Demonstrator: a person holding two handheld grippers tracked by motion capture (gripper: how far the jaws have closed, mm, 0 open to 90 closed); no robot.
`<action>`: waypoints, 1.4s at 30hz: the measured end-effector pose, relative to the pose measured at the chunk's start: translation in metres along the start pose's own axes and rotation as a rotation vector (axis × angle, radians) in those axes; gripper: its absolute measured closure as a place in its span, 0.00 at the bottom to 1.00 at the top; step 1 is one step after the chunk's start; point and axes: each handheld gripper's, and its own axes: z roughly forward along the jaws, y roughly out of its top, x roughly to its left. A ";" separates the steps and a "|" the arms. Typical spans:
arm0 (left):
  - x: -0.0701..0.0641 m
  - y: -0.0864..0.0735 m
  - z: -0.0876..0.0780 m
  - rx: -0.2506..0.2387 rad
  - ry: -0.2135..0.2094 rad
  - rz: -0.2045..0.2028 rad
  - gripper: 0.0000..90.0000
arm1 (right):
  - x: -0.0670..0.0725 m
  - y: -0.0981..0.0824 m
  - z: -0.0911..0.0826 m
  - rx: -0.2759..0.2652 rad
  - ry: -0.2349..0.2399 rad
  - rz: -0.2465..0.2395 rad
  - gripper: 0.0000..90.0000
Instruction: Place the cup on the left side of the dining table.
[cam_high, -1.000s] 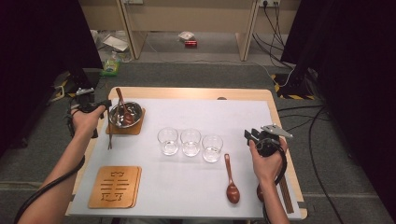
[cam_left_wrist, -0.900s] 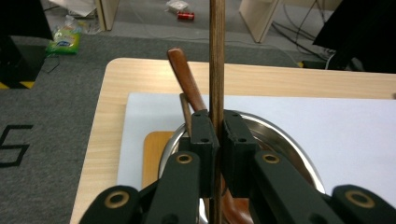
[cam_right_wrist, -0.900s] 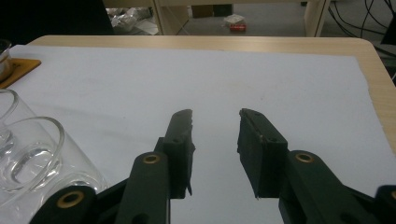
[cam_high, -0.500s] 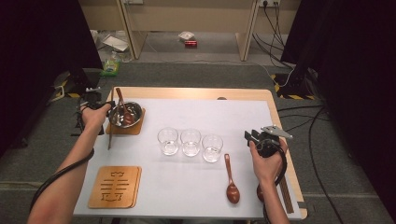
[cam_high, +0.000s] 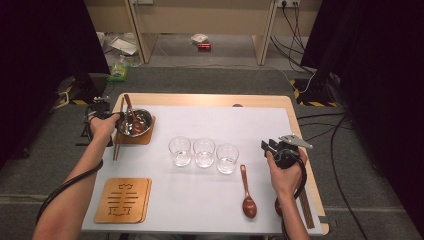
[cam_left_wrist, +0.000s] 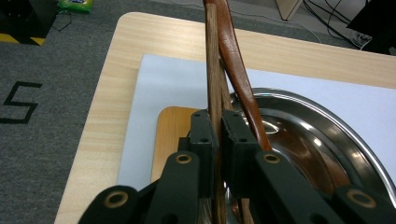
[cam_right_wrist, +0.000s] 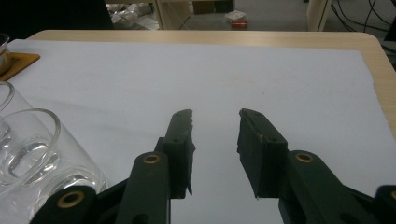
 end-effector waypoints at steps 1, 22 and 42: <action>0.000 0.000 0.000 0.005 0.003 -0.001 0.93 | 0.000 0.000 0.000 0.000 0.000 0.000 0.73; -0.002 -0.002 0.001 0.020 -0.002 -0.046 0.85 | 0.000 0.000 0.000 0.001 0.002 -0.002 0.72; -0.012 0.000 -0.008 0.010 -0.007 0.062 0.55 | 0.002 0.000 0.002 0.009 0.005 -0.009 0.72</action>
